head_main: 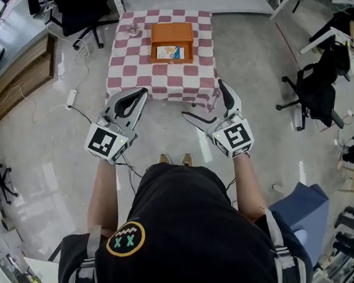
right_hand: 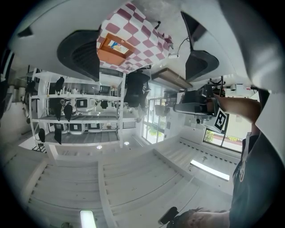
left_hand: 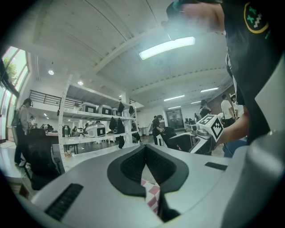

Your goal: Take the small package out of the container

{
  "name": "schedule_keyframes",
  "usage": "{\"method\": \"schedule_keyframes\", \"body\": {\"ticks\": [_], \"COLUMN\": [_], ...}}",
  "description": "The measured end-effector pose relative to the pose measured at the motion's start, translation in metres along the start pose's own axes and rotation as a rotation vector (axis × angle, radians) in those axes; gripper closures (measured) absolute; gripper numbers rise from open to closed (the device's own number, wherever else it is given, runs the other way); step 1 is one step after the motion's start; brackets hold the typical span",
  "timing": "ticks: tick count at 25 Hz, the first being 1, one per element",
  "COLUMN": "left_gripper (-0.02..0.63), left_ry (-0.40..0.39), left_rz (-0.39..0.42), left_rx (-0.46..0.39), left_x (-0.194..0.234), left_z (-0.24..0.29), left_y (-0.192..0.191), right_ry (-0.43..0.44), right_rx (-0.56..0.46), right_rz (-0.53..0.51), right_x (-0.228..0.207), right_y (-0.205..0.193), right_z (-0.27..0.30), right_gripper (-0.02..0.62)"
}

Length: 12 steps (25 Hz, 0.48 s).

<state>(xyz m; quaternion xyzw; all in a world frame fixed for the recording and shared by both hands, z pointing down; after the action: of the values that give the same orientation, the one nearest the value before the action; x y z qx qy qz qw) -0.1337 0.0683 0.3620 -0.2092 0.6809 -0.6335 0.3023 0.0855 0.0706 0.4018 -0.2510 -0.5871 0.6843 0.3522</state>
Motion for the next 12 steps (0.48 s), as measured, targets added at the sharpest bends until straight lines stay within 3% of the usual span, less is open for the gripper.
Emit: {"method": "schedule_keyframes", "body": {"ticks": [12], "left_gripper": [0.589], "left_ry": [0.013], "left_rz": [0.011], "left_rx": [-0.003], "left_x": [-0.015], "left_z": [0.008], "left_y": [0.009], "right_ry": [0.015], "right_rx": [-0.006], "right_rz": [-0.012], "right_x": [-0.008], "right_y": [-0.001], "right_z": [-0.013], "right_gripper": [-0.002]}}
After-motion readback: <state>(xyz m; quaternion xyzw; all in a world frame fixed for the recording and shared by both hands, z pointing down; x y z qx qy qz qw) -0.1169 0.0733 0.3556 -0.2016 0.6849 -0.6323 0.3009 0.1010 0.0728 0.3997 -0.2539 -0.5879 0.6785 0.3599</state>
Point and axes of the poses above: the fingertips, and each gripper's own axes: z forward along the fingers, x to its left, y out of its top, the point moved 6 cm from there along -z, backward along the fingers, and after that the axes turned 8 degrees about y, right-handed, at the moved point
